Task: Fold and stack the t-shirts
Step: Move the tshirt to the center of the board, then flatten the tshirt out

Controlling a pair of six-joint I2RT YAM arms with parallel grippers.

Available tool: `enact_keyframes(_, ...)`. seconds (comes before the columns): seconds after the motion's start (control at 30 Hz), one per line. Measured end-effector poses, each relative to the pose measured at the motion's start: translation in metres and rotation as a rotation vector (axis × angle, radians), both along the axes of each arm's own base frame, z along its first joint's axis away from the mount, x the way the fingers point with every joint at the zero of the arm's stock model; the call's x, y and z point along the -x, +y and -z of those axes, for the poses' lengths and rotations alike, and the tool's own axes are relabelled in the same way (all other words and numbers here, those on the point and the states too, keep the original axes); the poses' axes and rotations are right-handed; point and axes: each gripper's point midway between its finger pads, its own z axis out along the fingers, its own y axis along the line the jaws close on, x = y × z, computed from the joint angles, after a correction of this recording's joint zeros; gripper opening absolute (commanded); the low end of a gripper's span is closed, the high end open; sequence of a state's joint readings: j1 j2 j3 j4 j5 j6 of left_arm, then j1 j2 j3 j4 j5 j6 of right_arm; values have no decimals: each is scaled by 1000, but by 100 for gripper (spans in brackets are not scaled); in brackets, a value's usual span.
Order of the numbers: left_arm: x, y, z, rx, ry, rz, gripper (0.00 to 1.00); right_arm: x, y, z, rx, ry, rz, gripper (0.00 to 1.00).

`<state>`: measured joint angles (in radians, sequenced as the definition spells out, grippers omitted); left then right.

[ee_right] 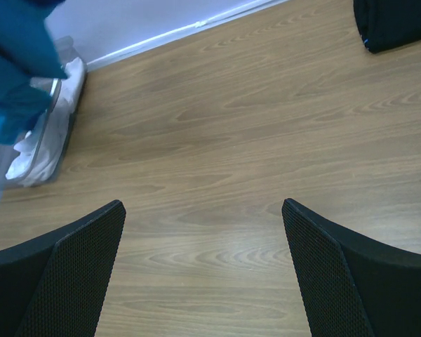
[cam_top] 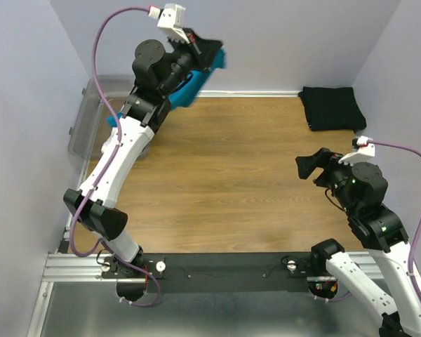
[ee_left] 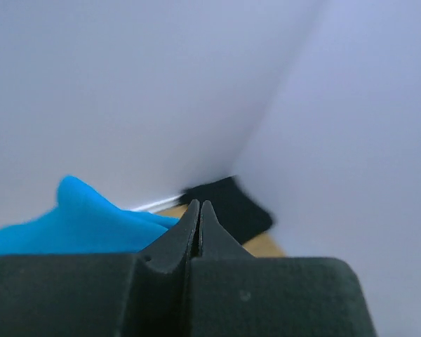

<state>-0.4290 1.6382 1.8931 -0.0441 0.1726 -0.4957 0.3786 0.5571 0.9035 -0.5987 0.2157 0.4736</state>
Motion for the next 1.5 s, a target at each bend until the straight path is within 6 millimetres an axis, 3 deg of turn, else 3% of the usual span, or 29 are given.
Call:
enact_keyframes(0.07, 32, -24, -41, 30, -103, 94, 0, -2, 1, -3, 0, -1, 0, 100)
enact_keyframes(0.17, 79, -40, -100, 85, -257, 204, 0, -3, 1, -7, -3, -9, 0, 100)
enact_keyframes(0.27, 107, -38, -121, 111, -329, 247, 0, -3, 0, -12, -9, -25, 5, 100)
enact_keyframes(0.33, 114, -35, -118, 114, -339, 250, 0, -2, -1, -13, -15, -32, 10, 100)
enact_keyframes(0.43, 109, -35, -85, 94, -286, 239, 0, 0, -2, -16, -31, -42, 20, 100)
enact_keyframes(0.53, 84, -42, -14, 45, -151, 200, 1, 1, -2, -13, -50, -43, 25, 100)
enact_keyframes(0.57, 71, -45, 24, 15, -76, 175, 7, 1, -2, -7, -57, -31, 27, 100)
enact_keyframes(0.6, 62, -47, 58, -13, -13, 157, 24, 0, -1, -1, -62, -18, 29, 100)
enact_keyframes(0.63, 50, -46, 104, -52, 72, 122, 35, -1, 0, 5, -65, -3, 31, 100)
enact_keyframes(0.67, 43, -45, 134, -72, 133, 99, 48, -2, 1, 12, -67, 15, 32, 100)
enact_keyframes(0.7, 33, -40, 181, -114, 220, 61, 66, -4, 3, 23, -67, 44, 31, 100)
enact_keyframes(0.73, 28, -35, 208, -132, 279, 36, 73, -5, 5, 29, -66, 63, 28, 100)
enact_keyframes(0.8, 15, -15, 283, -197, 427, -44, 85, -9, 10, 47, -62, 123, 18, 100)
enact_keyframes(0.9, 12, 18, 351, -262, 580, -143, 88, -15, 23, 74, -60, 229, -14, 100)
enact_keyframes(0.93, 13, 28, 364, -274, 610, -164, 88, -17, 27, 81, -61, 262, -25, 100)
enact_keyframes(1.03, 19, 44, 377, -295, 651, -209, 88, -21, 36, 106, -56, 366, -40, 100)
enact_keyframes(1.17, 43, 38, 355, -290, 619, -183, 88, -23, 40, 144, -24, 503, -38, 93)
enact_keyframes(1.3, 86, 37, 334, -258, 573, -138, 88, -24, 43, 175, 24, 617, -49, 82)
enact_keyframes(1.37, 106, 44, 329, -243, 562, -135, 88, -23, 45, 190, 58, 672, -75, 80)
enact_keyframes(1.5, 127, 65, 328, -237, 558, -175, 86, -22, 51, 218, 120, 767, -138, 77)
